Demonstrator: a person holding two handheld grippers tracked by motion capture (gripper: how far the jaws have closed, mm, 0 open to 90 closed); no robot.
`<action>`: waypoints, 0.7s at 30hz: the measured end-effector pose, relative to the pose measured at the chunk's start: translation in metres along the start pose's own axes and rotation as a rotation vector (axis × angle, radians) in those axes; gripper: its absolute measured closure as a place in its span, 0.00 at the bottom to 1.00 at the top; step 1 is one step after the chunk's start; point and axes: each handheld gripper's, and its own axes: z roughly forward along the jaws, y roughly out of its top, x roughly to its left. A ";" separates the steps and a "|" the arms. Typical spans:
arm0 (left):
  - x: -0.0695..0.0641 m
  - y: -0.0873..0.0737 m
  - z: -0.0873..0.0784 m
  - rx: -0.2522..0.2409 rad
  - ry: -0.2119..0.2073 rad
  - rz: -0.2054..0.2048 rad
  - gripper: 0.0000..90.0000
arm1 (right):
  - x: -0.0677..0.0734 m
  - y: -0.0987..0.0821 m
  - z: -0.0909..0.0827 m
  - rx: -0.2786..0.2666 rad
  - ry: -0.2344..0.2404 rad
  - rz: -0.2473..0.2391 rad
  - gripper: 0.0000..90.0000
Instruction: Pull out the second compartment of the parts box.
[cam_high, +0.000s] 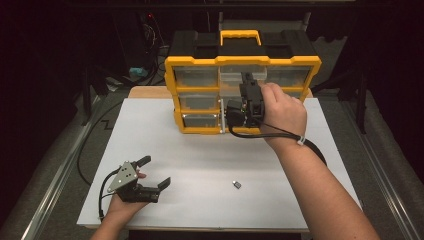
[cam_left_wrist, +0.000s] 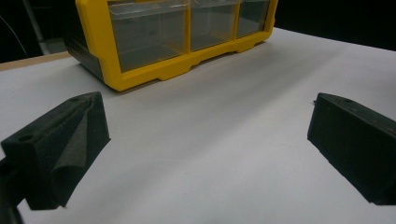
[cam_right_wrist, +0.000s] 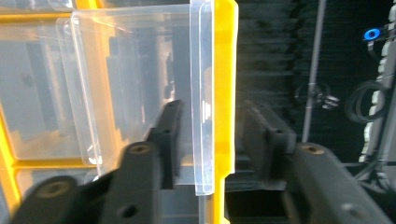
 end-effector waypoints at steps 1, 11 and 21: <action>0.000 0.000 0.000 -0.003 0.000 -0.003 0.00 | -0.001 0.000 0.001 0.001 0.010 0.003 0.60; 0.001 0.000 0.000 0.003 -0.003 -0.002 0.00 | -0.007 0.004 0.016 0.036 0.077 -0.006 0.61; 0.001 0.000 0.001 -0.001 -0.006 -0.005 0.00 | -0.003 0.002 0.019 0.060 0.075 -0.008 0.79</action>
